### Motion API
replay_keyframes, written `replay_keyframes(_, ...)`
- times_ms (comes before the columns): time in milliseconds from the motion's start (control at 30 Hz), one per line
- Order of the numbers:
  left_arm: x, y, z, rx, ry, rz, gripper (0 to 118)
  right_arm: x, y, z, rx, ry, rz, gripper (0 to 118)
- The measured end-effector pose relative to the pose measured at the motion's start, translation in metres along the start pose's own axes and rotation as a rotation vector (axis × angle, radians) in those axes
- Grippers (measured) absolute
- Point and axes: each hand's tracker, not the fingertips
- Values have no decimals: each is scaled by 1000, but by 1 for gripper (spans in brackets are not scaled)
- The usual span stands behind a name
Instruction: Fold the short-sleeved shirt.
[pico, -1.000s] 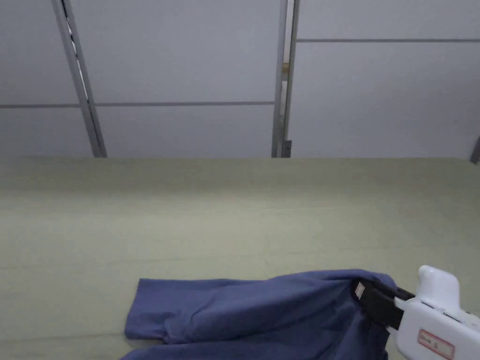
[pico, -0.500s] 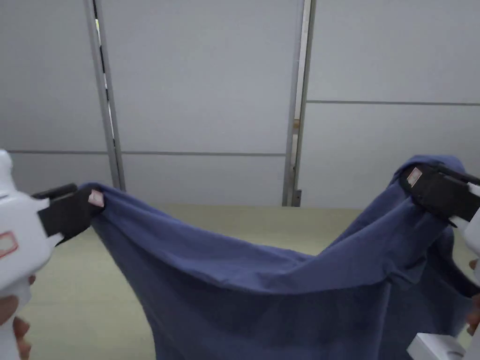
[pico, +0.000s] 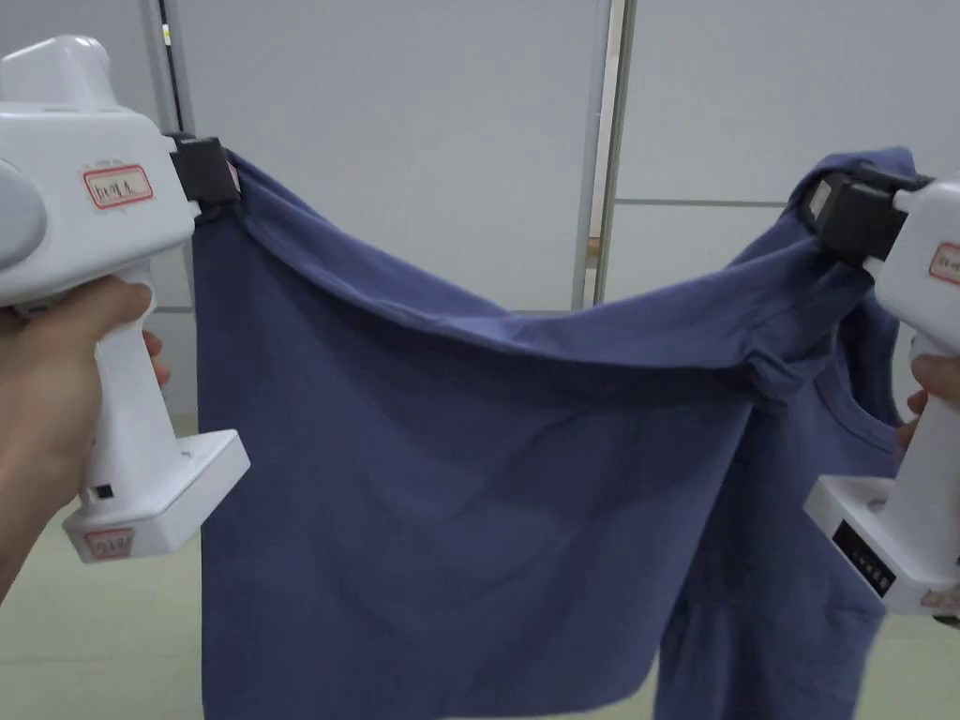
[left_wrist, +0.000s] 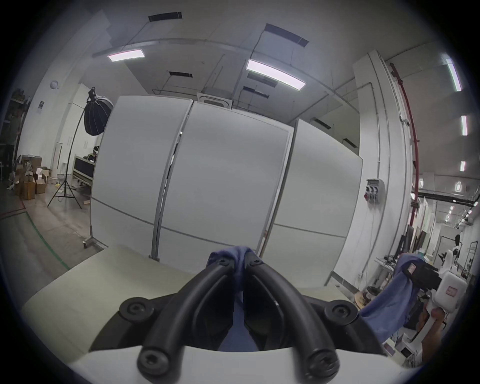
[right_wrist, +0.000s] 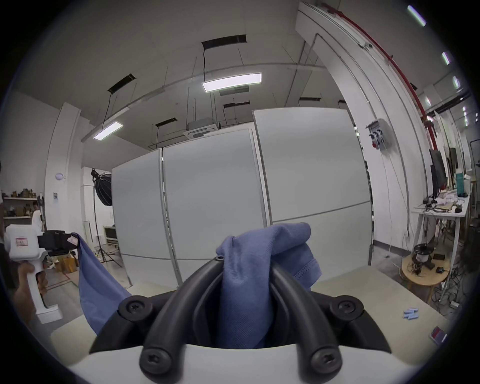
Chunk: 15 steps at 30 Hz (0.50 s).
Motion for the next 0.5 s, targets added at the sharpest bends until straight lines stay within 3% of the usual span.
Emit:
replay_keyframes(267, -26, -33, -46, 17, 45, 53, 5, -2, -36, -42, -15, -6, -7, 11)
replay_keyframes(500, -51, -68, -19, 40, 79, 60, 5, -6, -76, -34, -94, 7, 21, 11)
